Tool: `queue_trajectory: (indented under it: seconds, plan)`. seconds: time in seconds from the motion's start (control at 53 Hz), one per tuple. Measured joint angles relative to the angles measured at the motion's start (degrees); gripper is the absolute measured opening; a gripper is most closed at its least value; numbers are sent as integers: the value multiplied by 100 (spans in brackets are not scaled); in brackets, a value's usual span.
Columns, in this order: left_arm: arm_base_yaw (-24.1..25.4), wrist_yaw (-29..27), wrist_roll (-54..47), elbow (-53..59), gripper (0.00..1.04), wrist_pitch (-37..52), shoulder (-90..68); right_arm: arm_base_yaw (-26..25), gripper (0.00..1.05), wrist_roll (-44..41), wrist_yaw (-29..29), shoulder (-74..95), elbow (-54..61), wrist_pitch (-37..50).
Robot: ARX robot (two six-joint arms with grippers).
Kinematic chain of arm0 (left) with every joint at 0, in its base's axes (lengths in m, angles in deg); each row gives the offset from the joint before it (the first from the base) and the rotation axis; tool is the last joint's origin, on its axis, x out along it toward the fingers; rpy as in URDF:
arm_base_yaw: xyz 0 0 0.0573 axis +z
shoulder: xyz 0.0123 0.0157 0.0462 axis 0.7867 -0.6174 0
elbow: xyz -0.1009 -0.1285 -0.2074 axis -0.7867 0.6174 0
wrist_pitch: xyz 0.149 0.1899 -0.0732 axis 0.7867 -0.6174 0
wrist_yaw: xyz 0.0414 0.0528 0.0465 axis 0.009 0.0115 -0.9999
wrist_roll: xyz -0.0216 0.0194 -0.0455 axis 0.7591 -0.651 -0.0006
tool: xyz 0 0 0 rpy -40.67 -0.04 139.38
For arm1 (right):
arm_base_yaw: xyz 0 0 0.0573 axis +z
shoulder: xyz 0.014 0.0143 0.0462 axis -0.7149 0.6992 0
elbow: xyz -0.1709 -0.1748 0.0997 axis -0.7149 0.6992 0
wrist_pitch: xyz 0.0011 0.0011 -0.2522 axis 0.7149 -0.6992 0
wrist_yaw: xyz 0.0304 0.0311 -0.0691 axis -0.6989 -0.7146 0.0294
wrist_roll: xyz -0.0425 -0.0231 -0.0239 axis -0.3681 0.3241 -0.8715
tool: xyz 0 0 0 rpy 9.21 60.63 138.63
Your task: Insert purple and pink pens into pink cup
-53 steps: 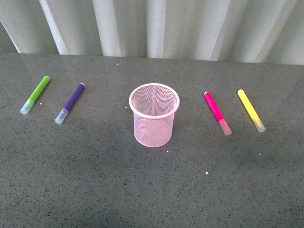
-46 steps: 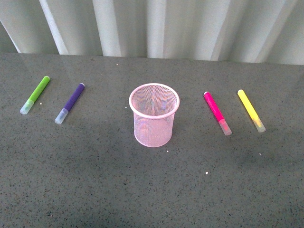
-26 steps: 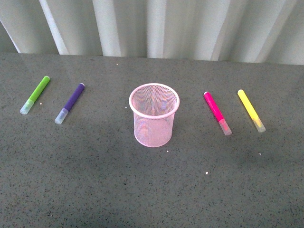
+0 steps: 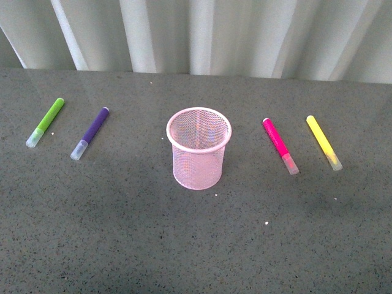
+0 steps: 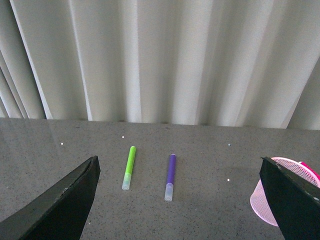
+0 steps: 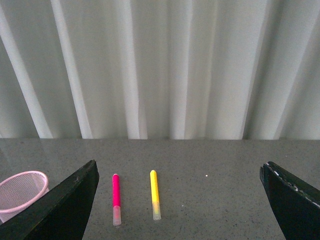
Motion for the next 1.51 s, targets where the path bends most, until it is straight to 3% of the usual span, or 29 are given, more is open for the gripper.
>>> queue_trajectory:
  seconds: [0.113,0.226,0.283,0.377,0.66,0.83,1.075,1.509]
  plan:
    - [-22,-70,26,-9,98,-35,-33,0,98,0,0,0,0,0]
    - [-970,-2470,1561,-1279,98,-2520,-1646,0,98,0,0,0,0,2]
    - [-1329,-2918,1790,-1609,98,-2706,-2037,0,98,0,-2,0,0,0]
    - [-1729,-3077,1849,-2232,98,-2317,-2634,0,98,0,0,0,0,-2]
    - [-1934,-2070,1220,-4205,98,-713,-5490,0,98,0,0,0,0,-4]
    - [-1814,-1392,1141,-5274,98,-848,-7379,0,98,0,0,0,0,-4]
    - [-1727,-1003,1008,-6428,98,-1456,-9857,0,98,0,0,0,0,-4]
    - [-1552,-743,787,-7038,98,-1307,-11199,0,98,0,0,0,0,-4]
